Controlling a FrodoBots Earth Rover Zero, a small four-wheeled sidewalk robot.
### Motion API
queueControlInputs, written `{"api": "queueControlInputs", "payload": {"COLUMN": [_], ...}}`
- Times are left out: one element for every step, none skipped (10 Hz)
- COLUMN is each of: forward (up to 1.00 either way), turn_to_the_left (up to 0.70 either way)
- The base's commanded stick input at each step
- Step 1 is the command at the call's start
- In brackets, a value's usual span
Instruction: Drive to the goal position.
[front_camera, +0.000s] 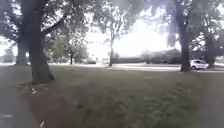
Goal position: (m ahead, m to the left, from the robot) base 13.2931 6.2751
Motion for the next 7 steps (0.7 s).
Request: {"api": "queueControlInputs", "payload": {"forward": [0.70, 0.70, 0.70, 0.70, 0.70, 0.70, 0.70], "turn_to_the_left": [0.00, 0.00, 0.00, 0.00, 0.00, 0.00, 0.00]}}
